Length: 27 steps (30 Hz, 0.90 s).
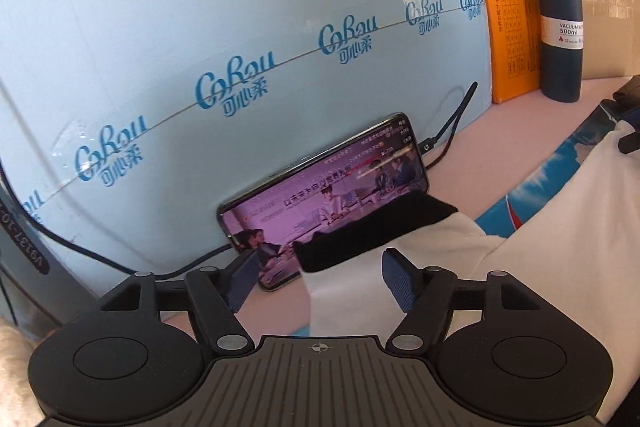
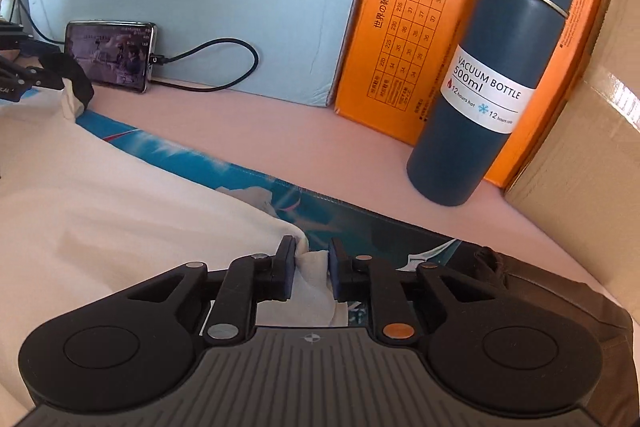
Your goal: Fold clothes
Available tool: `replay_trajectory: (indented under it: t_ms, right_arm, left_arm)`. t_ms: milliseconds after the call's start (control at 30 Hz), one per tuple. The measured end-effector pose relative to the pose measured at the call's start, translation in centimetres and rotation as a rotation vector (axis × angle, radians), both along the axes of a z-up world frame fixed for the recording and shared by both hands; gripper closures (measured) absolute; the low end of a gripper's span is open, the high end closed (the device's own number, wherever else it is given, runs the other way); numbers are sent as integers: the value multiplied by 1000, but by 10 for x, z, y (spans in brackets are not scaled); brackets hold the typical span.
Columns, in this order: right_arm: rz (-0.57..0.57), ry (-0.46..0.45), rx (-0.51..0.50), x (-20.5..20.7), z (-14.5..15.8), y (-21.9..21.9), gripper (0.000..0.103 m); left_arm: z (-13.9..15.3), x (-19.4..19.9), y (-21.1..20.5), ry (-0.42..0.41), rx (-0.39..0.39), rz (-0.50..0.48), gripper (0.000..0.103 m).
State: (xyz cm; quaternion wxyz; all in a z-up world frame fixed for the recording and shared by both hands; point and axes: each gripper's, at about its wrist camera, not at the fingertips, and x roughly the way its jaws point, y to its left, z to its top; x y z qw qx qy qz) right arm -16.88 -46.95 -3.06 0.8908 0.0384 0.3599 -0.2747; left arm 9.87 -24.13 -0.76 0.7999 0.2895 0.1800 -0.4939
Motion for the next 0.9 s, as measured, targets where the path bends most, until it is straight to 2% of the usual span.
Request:
replay_trajectory:
  t_ms: [33, 133, 200, 267, 367, 433, 533, 633, 700, 733, 767, 800, 833, 867, 900]
  right_arm:
    - [-25, -21, 1, -5, 2, 0, 56]
    - [-66, -108, -22, -19, 16, 13, 55]
    - [-58, -183, -42, -28, 28, 30, 49]
    - [22, -276, -11, -33, 40, 53, 37]
    - [161, -387, 78, -33, 50, 87, 34]
    - [260, -418, 178, -24, 50, 109, 34]
    - [319, -409, 254, -9, 41, 140, 34]
    - [335, -367, 305, 11, 31, 164, 34]
    - [306, -332, 322, 23, 22, 172, 34]
    - [294, -319, 341, 26, 18, 175, 34]
    - [282, -305, 361, 29, 13, 178, 36]
    - [270, -292, 382, 32, 8, 181, 38]
    - [274, -282, 388, 33, 4, 185, 46]
    - [279, -273, 393, 34, 1, 190, 64]
    - [282, -256, 382, 34, -1, 196, 69]
  left_arm:
    - [5, 0, 18, 10, -19, 29, 33]
    - [21, 0, 73, 40, -74, 115, 30]
    - [28, -3, 116, 109, -137, 182, 28]
    - [28, -11, 159, 213, -203, 244, 26]
    - [16, -39, 216, 337, -269, 337, 26]
    - [4, -68, 250, 389, -310, 378, 26]
    - [-17, -104, 286, 488, -342, 431, 27]
    - [-23, -132, 300, 495, -356, 420, 29]
    - [-23, -141, 298, 492, -360, 378, 44]
    - [-25, -144, 296, 487, -363, 364, 68]
    - [-29, -149, 294, 463, -361, 357, 82]
    - [-32, -153, 291, 440, -359, 349, 86]
    - [-35, -158, 288, 412, -356, 339, 93]
    - [-36, -159, 288, 398, -360, 333, 94]
    - [-36, -156, 290, 401, -368, 340, 95]
